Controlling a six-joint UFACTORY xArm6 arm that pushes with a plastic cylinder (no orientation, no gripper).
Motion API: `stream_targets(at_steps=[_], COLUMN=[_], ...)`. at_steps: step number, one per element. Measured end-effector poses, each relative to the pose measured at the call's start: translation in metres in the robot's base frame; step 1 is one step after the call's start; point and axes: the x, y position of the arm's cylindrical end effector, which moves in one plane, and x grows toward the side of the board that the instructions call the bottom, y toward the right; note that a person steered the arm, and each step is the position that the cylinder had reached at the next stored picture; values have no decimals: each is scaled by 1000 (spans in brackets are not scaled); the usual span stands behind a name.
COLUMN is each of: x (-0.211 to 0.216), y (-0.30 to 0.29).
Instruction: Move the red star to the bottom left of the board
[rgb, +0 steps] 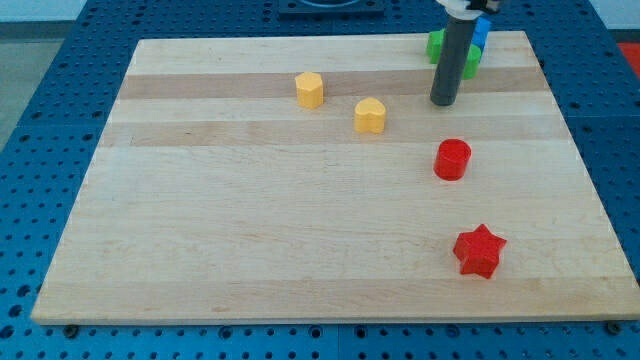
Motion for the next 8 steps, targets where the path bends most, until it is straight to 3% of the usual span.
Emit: stream_targets(at_steps=[2, 3, 5, 8], x=[0, 19, 91, 192], y=[14, 47, 115, 85])
